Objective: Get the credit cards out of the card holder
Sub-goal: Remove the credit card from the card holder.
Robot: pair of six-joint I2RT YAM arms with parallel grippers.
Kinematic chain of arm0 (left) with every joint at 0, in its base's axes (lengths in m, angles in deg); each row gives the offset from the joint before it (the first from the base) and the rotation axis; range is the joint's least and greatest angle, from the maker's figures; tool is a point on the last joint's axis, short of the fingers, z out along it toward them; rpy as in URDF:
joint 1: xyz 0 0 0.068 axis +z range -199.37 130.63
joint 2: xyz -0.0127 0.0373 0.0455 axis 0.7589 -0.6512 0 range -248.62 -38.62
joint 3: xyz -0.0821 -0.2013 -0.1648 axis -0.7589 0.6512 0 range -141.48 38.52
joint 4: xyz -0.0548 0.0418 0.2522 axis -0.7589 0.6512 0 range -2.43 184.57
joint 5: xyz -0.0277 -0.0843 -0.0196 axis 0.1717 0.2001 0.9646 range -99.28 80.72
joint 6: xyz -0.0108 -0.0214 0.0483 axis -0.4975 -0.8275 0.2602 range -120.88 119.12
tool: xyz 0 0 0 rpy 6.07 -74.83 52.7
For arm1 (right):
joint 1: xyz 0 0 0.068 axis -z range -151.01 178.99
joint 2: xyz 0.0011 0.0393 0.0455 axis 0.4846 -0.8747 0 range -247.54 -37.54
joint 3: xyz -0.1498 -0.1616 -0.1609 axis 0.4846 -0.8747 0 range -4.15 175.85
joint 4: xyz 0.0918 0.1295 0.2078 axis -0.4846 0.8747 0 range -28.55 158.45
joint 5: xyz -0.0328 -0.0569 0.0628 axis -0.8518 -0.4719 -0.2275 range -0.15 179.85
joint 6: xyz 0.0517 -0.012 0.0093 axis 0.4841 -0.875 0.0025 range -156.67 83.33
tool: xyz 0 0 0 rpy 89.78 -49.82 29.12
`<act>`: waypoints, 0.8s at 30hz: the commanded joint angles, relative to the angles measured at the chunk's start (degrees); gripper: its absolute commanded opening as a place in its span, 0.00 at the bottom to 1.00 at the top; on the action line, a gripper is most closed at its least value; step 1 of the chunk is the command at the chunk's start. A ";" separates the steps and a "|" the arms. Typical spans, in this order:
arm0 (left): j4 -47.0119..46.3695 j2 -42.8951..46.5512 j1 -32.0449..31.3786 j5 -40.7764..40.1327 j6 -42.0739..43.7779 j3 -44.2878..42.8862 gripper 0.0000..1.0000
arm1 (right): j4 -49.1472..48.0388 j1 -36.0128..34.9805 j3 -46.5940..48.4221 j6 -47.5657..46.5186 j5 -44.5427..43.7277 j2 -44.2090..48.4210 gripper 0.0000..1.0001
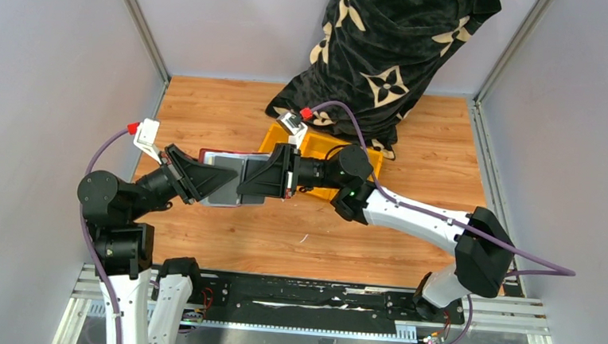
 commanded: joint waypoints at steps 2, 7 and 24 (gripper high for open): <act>-1.40 -0.74 -0.27 0.77 -2.13 -1.52 0.08 | -4.40 0.34 -1.56 1.90 1.02 1.99 0.00; -1.66 -0.93 -0.32 1.46 -2.20 -2.05 0.05 | -4.50 0.70 -1.41 2.48 1.64 2.44 0.00; -1.86 -1.57 -0.32 2.30 -2.60 -3.71 0.06 | -4.50 2.12 -4.89 2.44 0.77 4.95 0.00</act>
